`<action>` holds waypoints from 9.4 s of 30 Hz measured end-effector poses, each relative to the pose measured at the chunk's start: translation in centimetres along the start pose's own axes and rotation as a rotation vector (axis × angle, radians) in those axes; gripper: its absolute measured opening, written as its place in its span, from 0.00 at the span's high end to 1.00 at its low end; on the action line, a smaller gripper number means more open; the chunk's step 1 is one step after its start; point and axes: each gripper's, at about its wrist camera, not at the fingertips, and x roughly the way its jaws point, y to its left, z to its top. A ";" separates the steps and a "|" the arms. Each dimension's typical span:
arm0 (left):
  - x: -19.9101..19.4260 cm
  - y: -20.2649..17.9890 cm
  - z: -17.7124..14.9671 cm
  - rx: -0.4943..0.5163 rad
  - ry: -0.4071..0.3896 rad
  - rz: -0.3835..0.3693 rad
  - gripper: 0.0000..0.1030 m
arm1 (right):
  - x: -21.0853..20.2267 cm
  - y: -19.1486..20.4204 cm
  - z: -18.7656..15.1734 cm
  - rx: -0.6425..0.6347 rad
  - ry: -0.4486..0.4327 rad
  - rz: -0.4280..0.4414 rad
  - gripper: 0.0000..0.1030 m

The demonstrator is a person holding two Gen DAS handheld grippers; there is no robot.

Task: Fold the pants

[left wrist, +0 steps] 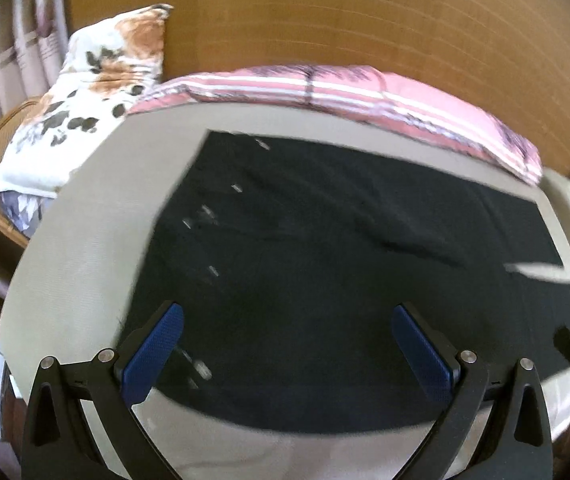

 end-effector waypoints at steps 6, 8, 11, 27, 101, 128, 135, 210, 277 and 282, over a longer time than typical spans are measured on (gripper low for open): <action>3.4 6.4 6.4 -0.097 -0.003 -0.089 0.07 | 3.2 -0.2 3.1 0.049 0.043 0.159 0.00; 4.9 8.2 8.2 -0.124 0.005 -0.122 0.15 | 4.8 -0.3 4.1 0.080 0.073 0.163 0.00; 7.9 10.7 10.9 -0.158 0.043 -0.173 0.31 | 6.8 -0.3 5.8 0.094 0.093 0.126 0.00; 24.0 16.9 17.1 -0.379 0.314 -0.502 0.56 | 16.1 2.6 10.8 0.041 0.190 0.135 0.00; 18.6 11.3 19.3 -0.220 -0.007 -0.501 0.93 | 29.4 -1.7 23.5 -0.705 0.477 0.592 0.90; 3.7 7.8 8.0 0.141 -0.161 -0.455 0.93 | 9.0 -4.9 11.5 -0.427 0.259 0.242 0.96; 3.8 8.0 8.8 0.080 -0.173 -0.455 0.93 | 12.3 -1.2 16.3 -0.598 0.257 0.333 0.63; -2.6 17.9 -5.8 -0.457 0.164 -0.434 0.34 | 7.2 0.3 -2.2 -0.468 0.152 0.043 0.54; 4.3 15.0 -2.6 -0.366 0.177 -0.301 0.80 | 1.4 -23.0 6.9 0.383 -0.006 -0.072 0.97; 4.8 14.6 -3.0 -0.335 0.216 -0.255 0.80 | 3.0 -24.4 0.5 0.470 0.106 -0.095 0.97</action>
